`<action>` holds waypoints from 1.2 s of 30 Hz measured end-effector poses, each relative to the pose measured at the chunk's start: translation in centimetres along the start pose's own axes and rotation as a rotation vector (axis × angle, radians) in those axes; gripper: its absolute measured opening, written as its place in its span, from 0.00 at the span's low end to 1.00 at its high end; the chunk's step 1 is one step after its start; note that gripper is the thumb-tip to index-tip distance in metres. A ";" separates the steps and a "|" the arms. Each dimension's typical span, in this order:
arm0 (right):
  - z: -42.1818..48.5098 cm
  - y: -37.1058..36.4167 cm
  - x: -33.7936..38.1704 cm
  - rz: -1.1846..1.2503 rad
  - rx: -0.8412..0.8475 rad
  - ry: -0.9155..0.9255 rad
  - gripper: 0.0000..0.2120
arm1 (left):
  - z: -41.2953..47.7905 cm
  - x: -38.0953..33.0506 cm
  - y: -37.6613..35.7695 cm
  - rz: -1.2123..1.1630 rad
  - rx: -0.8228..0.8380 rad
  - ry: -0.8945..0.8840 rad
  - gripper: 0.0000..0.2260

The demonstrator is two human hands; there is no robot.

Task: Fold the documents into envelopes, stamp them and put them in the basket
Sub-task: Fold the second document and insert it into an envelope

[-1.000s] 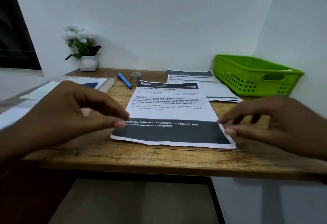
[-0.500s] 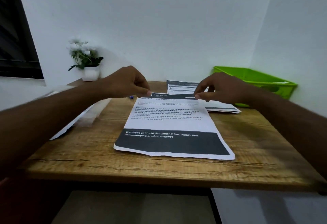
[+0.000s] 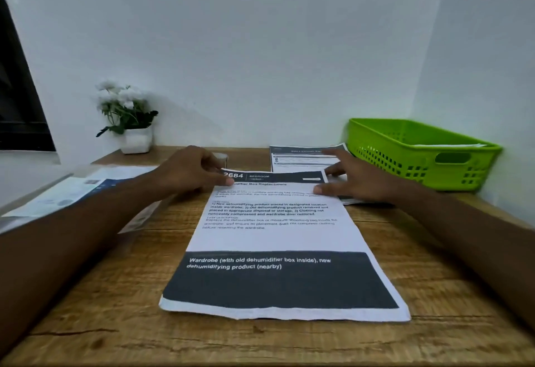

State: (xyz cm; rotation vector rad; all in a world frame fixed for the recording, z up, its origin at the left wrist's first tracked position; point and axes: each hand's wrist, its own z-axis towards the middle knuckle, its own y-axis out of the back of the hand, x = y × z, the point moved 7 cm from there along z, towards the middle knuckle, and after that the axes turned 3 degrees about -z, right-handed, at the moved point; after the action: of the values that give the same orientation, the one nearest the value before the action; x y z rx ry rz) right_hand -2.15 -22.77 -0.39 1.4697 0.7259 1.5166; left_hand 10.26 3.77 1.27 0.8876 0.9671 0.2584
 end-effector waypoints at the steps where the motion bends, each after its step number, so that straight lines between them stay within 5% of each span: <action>1: 0.0 0.1 0.1 0.027 -0.016 0.005 0.43 | 0.0 0.2 -0.1 -0.022 0.011 0.014 0.18; 10: 0.6 0.9 0.1 0.261 -0.211 0.080 0.44 | 0.1 1.9 -0.3 -0.254 0.026 0.115 0.31; 17: 0.1 1.3 0.7 0.251 -0.129 0.182 0.19 | -0.7 1.3 0.2 -0.274 0.086 0.083 0.27; 23: -1.1 1.9 1.3 0.243 -0.029 0.285 0.07 | -1.1 0.9 0.6 -0.322 0.082 0.081 0.17; 28: -1.7 1.8 1.4 -0.002 0.077 0.329 0.26 | -1.2 0.7 0.6 -0.369 0.095 0.026 0.07; 31: -1.8 1.8 1.5 -0.028 0.074 0.325 0.30 | -1.2 -0.3 0.0 -0.215 0.153 -0.093 0.07; 34: -1.7 1.5 2.0 0.026 0.084 0.302 0.11 | -1.6 -1.3 -1.0 0.046 0.241 -0.204 0.17; 36: -1.8 1.2 2.4 0.008 0.102 0.273 0.11 | -1.6 -1.6 -1.3 0.146 0.257 -0.228 0.19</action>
State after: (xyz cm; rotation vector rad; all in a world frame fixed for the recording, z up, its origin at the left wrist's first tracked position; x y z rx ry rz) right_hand -3.93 -20.88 1.52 1.3533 0.9721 1.7286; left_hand 7.83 2.99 0.84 1.1987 0.7336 0.1538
